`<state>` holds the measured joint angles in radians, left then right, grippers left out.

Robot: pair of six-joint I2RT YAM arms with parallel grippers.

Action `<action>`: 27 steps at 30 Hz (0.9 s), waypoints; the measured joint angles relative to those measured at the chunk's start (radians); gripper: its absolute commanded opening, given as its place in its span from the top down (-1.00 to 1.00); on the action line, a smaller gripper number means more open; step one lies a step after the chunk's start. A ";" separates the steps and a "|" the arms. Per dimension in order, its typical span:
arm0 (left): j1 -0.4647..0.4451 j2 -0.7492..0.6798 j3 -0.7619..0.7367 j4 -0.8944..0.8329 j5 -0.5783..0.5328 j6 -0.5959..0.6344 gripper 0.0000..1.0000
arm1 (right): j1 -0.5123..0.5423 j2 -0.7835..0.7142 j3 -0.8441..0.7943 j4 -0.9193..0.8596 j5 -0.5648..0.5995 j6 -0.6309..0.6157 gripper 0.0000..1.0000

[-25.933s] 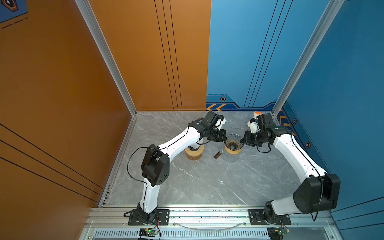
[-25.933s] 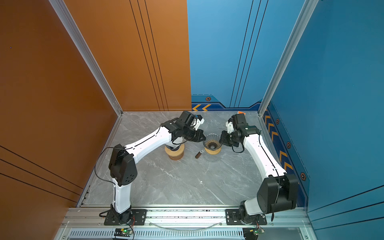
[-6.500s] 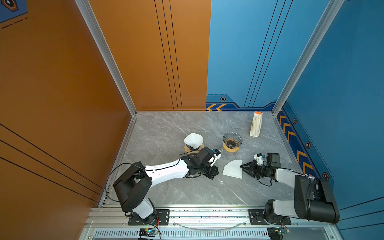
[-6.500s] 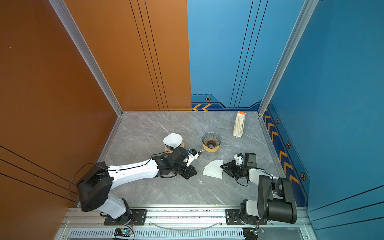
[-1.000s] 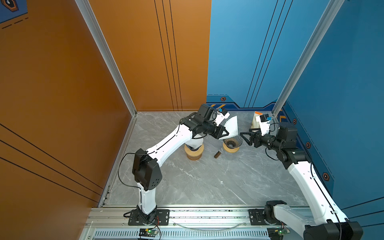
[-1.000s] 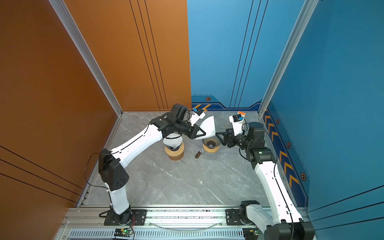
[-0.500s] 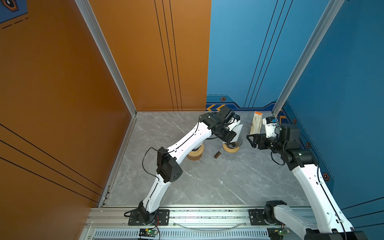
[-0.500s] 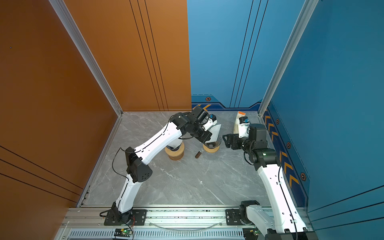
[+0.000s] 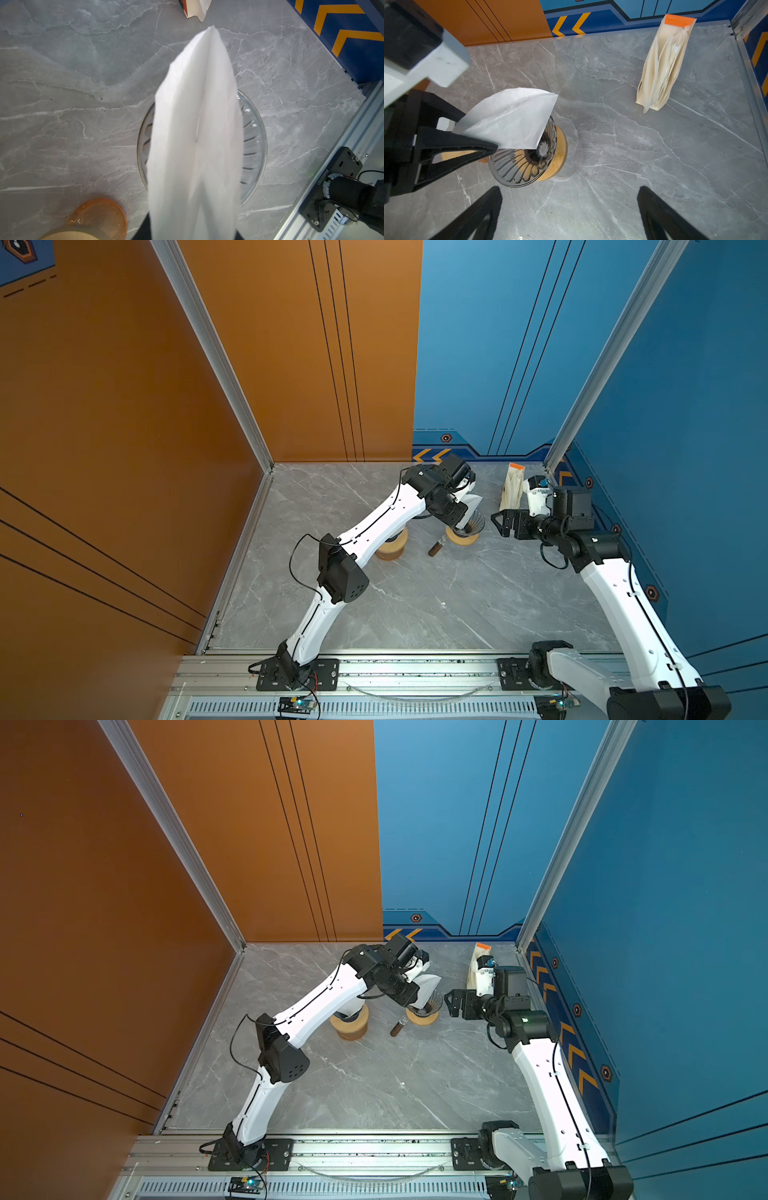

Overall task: Place the coffee filter in the dripper
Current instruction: 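Carry the filter with both grippers over the glass dripper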

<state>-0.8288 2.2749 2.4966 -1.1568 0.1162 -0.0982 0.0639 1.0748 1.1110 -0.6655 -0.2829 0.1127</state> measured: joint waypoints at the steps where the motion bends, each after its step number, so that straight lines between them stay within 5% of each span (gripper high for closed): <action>1: 0.000 0.002 0.006 0.000 0.002 -0.001 0.28 | 0.000 0.003 0.002 0.000 0.000 0.004 -1.00; 15: 0.011 0.003 0.037 0.000 0.055 -0.008 0.09 | 0.035 0.098 0.062 0.007 0.008 0.179 -1.00; 27: 0.020 -0.004 0.037 0.000 0.087 -0.006 0.06 | 0.148 0.275 0.169 0.021 0.131 0.312 -0.88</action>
<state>-0.8089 2.2711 2.5340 -1.1572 0.2028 -0.1047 0.2115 1.3499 1.2804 -0.6441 -0.1516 0.4244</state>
